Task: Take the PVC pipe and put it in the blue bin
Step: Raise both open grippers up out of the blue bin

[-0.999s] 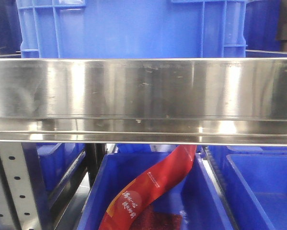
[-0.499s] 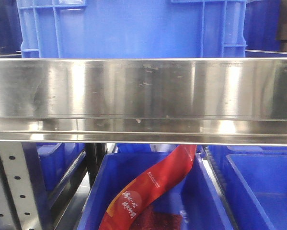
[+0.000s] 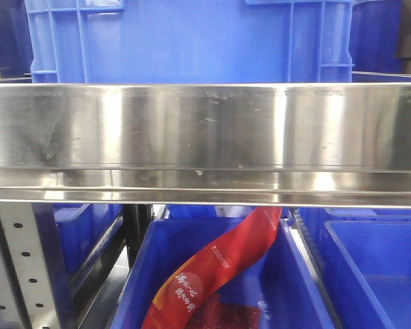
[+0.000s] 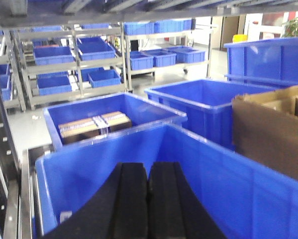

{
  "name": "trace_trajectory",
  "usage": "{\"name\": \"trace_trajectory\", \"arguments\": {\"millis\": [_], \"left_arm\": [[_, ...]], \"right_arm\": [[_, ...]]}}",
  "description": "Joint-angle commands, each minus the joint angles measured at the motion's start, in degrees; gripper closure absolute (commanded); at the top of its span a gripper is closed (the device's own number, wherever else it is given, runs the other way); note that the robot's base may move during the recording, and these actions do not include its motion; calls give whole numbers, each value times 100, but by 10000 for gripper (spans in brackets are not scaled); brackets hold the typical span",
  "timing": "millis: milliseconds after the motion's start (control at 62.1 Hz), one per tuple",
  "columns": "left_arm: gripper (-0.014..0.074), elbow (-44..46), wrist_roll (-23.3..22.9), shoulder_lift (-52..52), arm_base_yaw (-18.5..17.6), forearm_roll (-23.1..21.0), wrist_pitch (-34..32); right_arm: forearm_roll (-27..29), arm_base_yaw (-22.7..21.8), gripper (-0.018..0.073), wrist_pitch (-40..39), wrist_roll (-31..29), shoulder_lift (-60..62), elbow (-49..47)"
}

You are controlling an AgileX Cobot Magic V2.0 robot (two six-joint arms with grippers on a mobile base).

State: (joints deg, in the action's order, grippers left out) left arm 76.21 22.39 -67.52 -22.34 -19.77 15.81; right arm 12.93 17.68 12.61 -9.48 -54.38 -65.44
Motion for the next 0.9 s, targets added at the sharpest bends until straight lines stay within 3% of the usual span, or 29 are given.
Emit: {"name": "trace_trajectory", "arguments": {"millis": [0,97,209,370,886], "left_arm": [[708,-232,-163,173,-30,-40,-26],[708,-640,-487,366,-30,-40,-243],[708,-1274,-496,691,-30,-40,-862],[708,-2176,-496,1357,-20,-43,-1232],[708,-2810,-496,2220,17,50,-1212]], "right_arm": [[-56,-109,722,-189,-5,316,298],[-56,-203,722,-389,-5,701,690],[-56,-333,722,-431,-5,1025,1043],[-56,-663,722,-380,-5,1533,1488],[-56,-954,722,-277,-5,2437,2330]]}}
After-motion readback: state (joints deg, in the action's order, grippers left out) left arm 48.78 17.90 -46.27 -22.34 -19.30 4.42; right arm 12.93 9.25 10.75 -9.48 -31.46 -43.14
